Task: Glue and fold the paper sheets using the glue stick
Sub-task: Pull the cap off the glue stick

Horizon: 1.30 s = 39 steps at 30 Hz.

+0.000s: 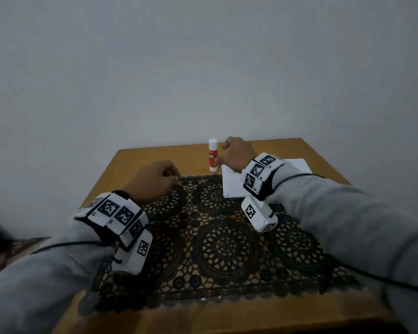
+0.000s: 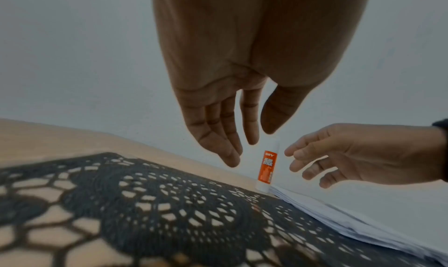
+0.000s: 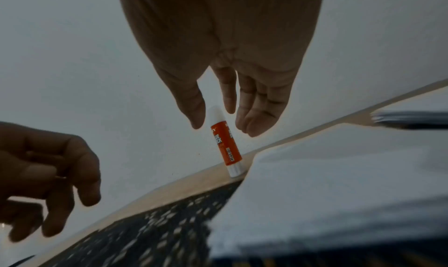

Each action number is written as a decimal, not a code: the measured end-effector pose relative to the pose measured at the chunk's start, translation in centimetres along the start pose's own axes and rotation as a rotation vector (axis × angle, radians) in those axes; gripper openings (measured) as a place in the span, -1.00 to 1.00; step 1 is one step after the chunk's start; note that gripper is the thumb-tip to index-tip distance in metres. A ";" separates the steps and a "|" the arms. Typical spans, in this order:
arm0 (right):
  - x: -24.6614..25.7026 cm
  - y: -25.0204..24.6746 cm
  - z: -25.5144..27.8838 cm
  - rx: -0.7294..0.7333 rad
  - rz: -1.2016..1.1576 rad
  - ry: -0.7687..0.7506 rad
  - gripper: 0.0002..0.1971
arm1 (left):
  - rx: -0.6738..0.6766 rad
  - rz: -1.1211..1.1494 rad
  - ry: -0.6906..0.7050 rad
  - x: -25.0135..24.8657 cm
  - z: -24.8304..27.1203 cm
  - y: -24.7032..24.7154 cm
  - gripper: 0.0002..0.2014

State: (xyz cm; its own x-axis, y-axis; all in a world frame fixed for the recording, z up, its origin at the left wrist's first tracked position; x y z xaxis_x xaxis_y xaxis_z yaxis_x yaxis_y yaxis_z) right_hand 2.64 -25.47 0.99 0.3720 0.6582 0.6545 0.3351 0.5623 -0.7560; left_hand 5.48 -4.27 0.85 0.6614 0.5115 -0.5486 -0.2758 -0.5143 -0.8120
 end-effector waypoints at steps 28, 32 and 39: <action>1.2 -3.0 8.1 -0.083 0.007 -0.632 -0.82 | -0.222 0.093 0.191 -6.6 -0.5 1.0 -0.73; 1.1 -3.0 9.8 -0.141 0.060 -0.772 -0.81 | -0.193 0.200 0.226 -7.4 0.1 1.7 -0.60; 1.3 -1.2 9.5 -0.077 0.166 -0.729 -0.79 | -0.247 0.326 0.351 -8.5 0.4 1.4 -0.60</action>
State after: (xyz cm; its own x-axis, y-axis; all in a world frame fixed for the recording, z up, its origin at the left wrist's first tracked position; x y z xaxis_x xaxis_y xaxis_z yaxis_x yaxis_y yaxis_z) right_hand -5.49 -20.49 2.65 -0.2358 0.9111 0.3380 0.3945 0.4076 -0.8235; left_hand -0.87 -9.07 4.28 0.7739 0.0595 -0.6305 -0.3612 -0.7763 -0.5166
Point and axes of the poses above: each hand's wrist, its own z-axis away from the middle knuckle, its own y-axis out of the palm, x = y × z, the point moved 7 cm from there along -z, towards the middle knuckle, and after that the axes turned 8 degrees about y, right-handed, at the moved point
